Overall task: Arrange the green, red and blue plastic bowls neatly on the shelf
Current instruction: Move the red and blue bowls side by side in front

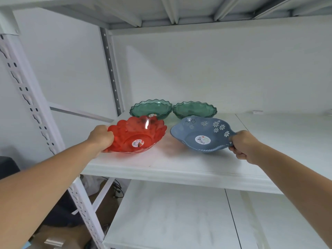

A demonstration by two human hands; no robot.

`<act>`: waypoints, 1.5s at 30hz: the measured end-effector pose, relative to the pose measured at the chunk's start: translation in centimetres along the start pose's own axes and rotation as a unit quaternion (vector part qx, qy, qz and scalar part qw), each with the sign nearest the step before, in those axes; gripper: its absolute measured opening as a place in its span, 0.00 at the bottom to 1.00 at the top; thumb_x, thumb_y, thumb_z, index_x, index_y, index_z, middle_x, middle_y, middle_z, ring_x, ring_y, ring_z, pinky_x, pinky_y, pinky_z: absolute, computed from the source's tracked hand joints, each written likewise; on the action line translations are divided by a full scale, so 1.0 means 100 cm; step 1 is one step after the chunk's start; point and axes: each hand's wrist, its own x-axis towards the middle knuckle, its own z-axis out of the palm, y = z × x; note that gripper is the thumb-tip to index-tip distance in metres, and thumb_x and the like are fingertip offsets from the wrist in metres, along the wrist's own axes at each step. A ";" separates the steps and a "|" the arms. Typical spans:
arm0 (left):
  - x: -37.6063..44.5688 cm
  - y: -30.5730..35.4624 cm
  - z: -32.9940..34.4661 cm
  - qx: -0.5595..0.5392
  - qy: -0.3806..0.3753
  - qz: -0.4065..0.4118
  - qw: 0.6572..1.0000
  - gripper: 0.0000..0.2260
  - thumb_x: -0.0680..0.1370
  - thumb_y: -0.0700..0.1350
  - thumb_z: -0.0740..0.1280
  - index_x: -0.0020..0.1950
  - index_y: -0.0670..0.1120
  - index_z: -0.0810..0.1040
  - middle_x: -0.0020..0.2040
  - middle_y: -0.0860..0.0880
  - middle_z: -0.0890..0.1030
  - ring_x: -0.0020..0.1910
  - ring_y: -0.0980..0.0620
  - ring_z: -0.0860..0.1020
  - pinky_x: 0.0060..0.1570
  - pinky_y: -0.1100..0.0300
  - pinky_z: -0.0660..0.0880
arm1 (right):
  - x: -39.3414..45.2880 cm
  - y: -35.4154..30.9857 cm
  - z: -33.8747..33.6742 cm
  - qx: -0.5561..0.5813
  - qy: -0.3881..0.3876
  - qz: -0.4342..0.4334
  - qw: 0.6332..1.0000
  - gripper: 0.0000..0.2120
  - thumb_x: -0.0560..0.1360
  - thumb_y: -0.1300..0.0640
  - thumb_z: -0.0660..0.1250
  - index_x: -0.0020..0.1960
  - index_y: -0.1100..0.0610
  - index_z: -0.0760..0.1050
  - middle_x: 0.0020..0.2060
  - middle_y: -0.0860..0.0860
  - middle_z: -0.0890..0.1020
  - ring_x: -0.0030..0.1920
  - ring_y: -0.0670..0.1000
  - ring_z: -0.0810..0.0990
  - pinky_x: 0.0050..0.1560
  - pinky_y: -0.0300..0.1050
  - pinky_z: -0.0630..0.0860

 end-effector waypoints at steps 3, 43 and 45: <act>0.013 -0.008 -0.001 0.002 -0.011 -0.002 1.000 0.12 0.81 0.37 0.57 0.50 0.42 0.81 0.51 0.36 0.84 0.44 0.38 0.85 0.38 0.47 0.86 | -0.002 0.001 0.010 -0.002 0.000 0.008 1.000 0.10 0.78 0.68 0.53 0.48 0.63 0.72 0.28 0.58 0.73 0.23 0.49 0.59 0.27 0.37 0.54; 0.032 0.047 -0.017 0.036 -0.011 0.213 0.976 0.21 0.83 0.60 0.61 0.72 0.52 0.79 0.70 0.52 0.80 0.68 0.51 0.77 0.64 0.54 0.71 | -0.021 -0.061 0.023 -0.258 0.114 -0.222 0.933 0.15 0.81 0.42 0.60 0.60 0.49 0.77 0.49 0.49 0.84 0.45 0.47 0.80 0.43 0.47 0.73; 0.028 0.052 -0.009 0.042 -0.012 0.220 0.975 0.20 0.83 0.61 0.61 0.71 0.54 0.80 0.70 0.53 0.81 0.64 0.55 0.76 0.61 0.55 0.69 | -0.022 -0.065 0.027 -0.252 0.099 -0.235 0.934 0.16 0.81 0.43 0.61 0.61 0.50 0.77 0.47 0.48 0.84 0.44 0.45 0.81 0.44 0.47 0.76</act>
